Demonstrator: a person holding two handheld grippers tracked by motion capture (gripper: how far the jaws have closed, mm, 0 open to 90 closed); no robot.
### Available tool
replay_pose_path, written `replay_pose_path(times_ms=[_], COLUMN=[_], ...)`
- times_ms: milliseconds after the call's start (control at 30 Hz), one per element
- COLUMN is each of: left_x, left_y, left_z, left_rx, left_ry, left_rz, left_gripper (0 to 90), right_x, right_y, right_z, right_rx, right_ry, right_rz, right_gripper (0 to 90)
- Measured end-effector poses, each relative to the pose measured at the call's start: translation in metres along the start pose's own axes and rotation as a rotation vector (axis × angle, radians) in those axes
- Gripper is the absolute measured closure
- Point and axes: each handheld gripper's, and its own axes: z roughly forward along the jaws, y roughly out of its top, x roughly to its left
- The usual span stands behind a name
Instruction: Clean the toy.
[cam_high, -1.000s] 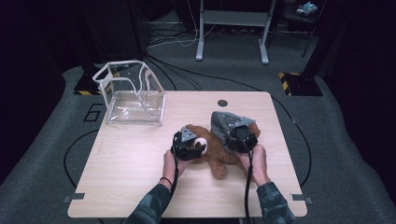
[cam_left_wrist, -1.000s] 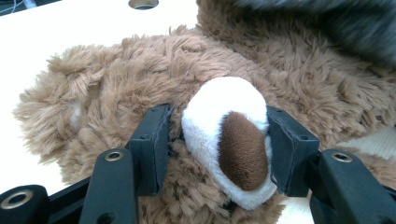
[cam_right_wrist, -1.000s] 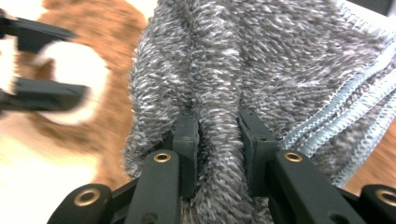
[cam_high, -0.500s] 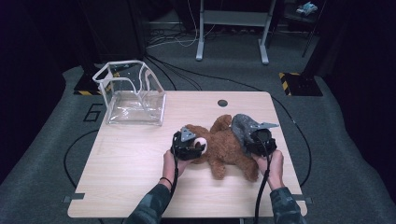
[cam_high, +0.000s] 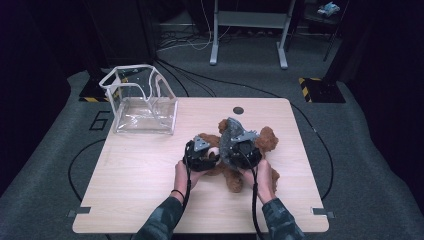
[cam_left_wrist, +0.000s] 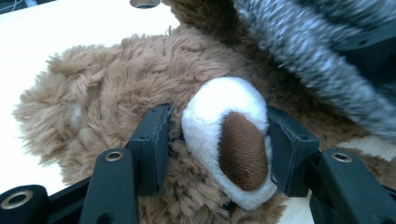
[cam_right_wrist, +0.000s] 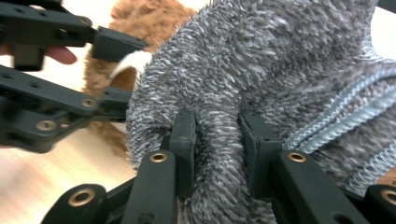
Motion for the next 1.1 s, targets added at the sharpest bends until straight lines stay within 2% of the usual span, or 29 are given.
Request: replay_pose_path(times_ms=[67, 333, 367, 400, 500, 567, 700, 767, 833, 967, 1100], left_x=[0.000, 0.000, 0.000, 0.000, 0.000, 0.001, 0.003, 0.003, 0.003, 0.003, 0.004], left_y=[0.000, 0.001, 0.001, 0.001, 0.003, 0.003, 0.003, 0.004, 0.003, 0.004, 0.004], left_z=[0.000, 0.001, 0.001, 0.001, 0.002, 0.002, 0.003, 0.003, 0.003, 0.003, 0.003], left_rx=[-0.003, -0.003, -0.003, -0.002, 0.003, 0.008, 0.007, 0.008, 0.005, 0.009, 0.020], left_ry=[-0.001, -0.004, -0.004, -0.004, -0.005, -0.006, -0.014, -0.010, -0.011, -0.011, -0.017], left_rz=[-0.004, -0.017, -0.017, -0.016, -0.024, -0.026, -0.040, -0.039, -0.040, -0.040, -0.030], left_gripper=[45.5, 45.5, 45.4, 45.5, 45.4, 45.4, 45.5, 45.5, 45.5, 45.4, 45.5], right_x=[-0.005, -0.040, -0.040, -0.049, -0.062, -0.063, -0.050, -0.037, -0.021, 0.006, 0.018], right_y=[-0.003, -0.026, -0.026, -0.034, -0.043, -0.044, -0.036, -0.028, -0.022, -0.013, -0.015], right_z=[-0.003, -0.022, -0.022, -0.024, -0.023, -0.025, -0.037, -0.042, -0.040, -0.023, -0.001], right_rx=[-0.001, -0.007, -0.007, 0.004, 0.014, 0.018, -0.023, -0.059, -0.071, -0.043, 0.000], right_ry=[0.004, -0.054, -0.054, -0.089, -0.112, -0.122, -0.120, -0.071, -0.047, -0.005, -0.023], right_rz=[0.006, 0.081, 0.081, 0.101, 0.131, 0.141, 0.118, 0.092, 0.054, 0.004, -0.019], right_gripper=[70.4, 70.8, 70.8, 70.8, 70.8, 70.7, 70.7, 70.6, 70.5, 70.4, 70.2])
